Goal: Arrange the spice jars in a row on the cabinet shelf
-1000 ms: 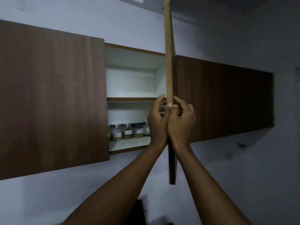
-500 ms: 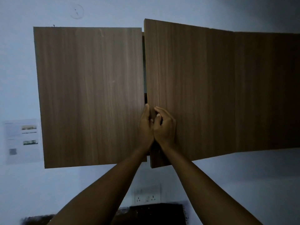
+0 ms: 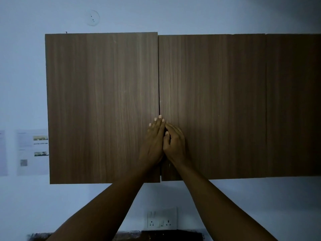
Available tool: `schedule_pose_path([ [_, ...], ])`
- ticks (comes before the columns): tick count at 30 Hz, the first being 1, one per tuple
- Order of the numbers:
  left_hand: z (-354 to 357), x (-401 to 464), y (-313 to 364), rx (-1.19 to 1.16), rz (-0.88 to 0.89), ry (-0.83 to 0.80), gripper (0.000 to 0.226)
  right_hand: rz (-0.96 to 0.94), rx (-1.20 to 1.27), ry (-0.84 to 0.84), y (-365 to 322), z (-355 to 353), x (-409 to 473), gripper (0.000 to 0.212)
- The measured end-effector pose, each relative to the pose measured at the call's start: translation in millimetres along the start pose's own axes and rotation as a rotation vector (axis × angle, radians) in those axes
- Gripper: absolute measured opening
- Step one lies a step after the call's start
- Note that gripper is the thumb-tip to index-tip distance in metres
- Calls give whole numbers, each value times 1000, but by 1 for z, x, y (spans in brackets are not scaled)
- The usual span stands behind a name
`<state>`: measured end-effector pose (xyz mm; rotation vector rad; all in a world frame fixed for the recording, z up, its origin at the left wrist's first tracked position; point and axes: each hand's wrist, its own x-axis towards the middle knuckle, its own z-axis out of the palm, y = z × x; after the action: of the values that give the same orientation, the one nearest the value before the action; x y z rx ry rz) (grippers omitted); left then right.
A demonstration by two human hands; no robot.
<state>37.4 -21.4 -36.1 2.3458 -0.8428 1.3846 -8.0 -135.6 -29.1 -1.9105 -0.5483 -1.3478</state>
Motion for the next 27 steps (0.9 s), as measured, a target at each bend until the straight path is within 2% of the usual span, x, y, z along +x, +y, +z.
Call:
schedule_pose_path([
  [3, -2, 0, -9, -67, 33, -19, 74, -14, -56, 18, 5, 3, 2, 41],
  [6, -7, 1, -11, -122, -17, -50, 81, -64, -131, 3, 5, 4, 4, 44],
  [10, -17, 16, -14, 64, -68, -89, 79, -82, -412, -36, 1, 1, 23, 59],
  [13, -23, 25, -15, 113, -89, -102, 74, -93, -572, -72, -3, -3, 37, 66],
  [22, -44, 24, -19, 104, -66, -141, 74, -5, -616, -218, -13, -5, 34, 65],
  [24, -51, 25, -19, 135, -54, -96, 73, -9, -652, -183, -16, -6, 33, 67],
  [27, -55, 32, -17, 267, -91, 27, 71, -60, -703, -34, -27, -7, 40, 72],
])
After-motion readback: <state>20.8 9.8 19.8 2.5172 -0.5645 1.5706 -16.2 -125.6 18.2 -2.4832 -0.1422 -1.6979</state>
